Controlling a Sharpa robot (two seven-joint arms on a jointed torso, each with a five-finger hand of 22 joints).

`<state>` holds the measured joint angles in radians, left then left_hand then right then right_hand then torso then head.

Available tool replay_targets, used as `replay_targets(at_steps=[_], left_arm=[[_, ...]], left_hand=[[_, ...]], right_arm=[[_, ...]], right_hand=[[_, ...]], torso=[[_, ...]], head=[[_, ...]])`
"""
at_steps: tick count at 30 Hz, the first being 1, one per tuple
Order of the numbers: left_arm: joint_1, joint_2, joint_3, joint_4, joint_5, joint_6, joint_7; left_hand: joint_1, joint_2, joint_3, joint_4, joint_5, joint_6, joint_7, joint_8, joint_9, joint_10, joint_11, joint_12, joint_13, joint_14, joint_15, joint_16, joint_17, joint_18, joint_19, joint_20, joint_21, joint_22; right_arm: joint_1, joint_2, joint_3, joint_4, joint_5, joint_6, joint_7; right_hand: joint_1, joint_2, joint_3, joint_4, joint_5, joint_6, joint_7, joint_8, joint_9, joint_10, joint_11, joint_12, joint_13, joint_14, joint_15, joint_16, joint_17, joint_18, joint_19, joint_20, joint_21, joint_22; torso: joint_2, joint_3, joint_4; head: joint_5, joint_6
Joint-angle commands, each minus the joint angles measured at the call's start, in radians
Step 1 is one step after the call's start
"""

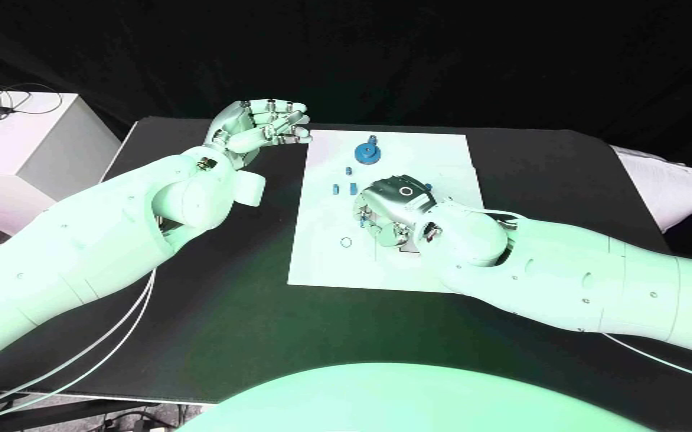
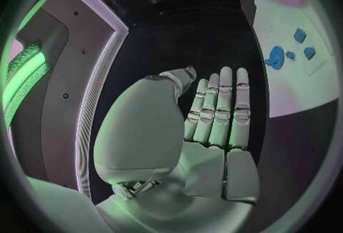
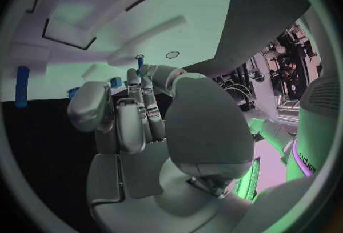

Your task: Assemble the parts on the task board

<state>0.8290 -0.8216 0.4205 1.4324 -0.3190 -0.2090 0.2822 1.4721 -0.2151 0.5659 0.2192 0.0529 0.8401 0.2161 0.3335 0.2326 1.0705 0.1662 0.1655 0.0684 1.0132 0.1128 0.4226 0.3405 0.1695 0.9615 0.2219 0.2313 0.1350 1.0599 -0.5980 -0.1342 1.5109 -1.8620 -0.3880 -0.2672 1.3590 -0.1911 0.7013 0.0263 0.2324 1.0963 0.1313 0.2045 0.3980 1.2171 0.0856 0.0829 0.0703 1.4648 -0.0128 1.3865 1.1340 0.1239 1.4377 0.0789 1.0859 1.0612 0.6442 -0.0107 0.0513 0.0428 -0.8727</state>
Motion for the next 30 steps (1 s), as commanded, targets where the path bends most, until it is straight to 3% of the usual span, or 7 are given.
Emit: replay_targets(at_steps=[1,9,30], left_arm=[[0.001,0.001,0.001,0.002,-0.002,0.016,0.003],[0.001,0.001,0.001,0.001,-0.002,0.016,0.002],[0.001,0.002,0.001,0.002,-0.003,0.018,0.0]], left_hand=[[-0.002,-0.008,0.001,0.001,0.001,-0.007,0.019,0.004,-0.001,-0.005,0.001,0.006,-0.001,-0.007,0.0,0.005,0.001,0.012,0.006,0.004,0.0,-0.001],[-0.002,-0.008,0.001,0.001,0.001,-0.007,0.019,0.004,-0.001,-0.005,0.001,0.006,-0.001,-0.007,0.0,0.005,0.001,0.012,0.006,0.004,0.0,-0.001],[-0.002,-0.008,0.001,0.001,0.001,-0.007,0.019,0.004,-0.001,-0.005,0.001,0.006,-0.001,-0.007,0.0,0.005,0.001,0.012,0.006,0.004,0.0,-0.001]], right_arm=[[-0.003,-0.001,-0.003,0.0,-0.016,0.035,0.001],[-0.005,-0.002,-0.004,0.004,-0.023,0.021,-0.008],[-0.011,0.008,-0.006,-0.013,-0.028,0.033,-0.015]], right_hand=[[0.003,0.009,0.006,0.001,0.001,0.005,0.001,0.005,-0.002,0.029,-0.019,0.001,0.001,0.03,-0.008,0.006,0.002,-0.015,0.001,-0.003,0.003,0.0],[0.003,0.009,0.006,0.001,0.001,0.005,0.001,0.005,-0.002,0.029,-0.019,0.001,0.001,0.03,-0.008,0.006,0.002,-0.015,0.001,-0.003,0.003,0.0],[0.001,0.008,0.008,0.0,0.0,0.005,0.001,0.007,0.0,0.031,-0.02,0.001,0.001,0.03,-0.008,0.006,0.001,-0.016,0.002,-0.003,0.005,0.003]], torso=[[-0.001,0.0002,-0.0009],[-0.001,0.0018,-0.001],[0.0,0.0004,0.0007]], head=[[0.002,0.0],[0.0,0.0],[0.001,0.0]])
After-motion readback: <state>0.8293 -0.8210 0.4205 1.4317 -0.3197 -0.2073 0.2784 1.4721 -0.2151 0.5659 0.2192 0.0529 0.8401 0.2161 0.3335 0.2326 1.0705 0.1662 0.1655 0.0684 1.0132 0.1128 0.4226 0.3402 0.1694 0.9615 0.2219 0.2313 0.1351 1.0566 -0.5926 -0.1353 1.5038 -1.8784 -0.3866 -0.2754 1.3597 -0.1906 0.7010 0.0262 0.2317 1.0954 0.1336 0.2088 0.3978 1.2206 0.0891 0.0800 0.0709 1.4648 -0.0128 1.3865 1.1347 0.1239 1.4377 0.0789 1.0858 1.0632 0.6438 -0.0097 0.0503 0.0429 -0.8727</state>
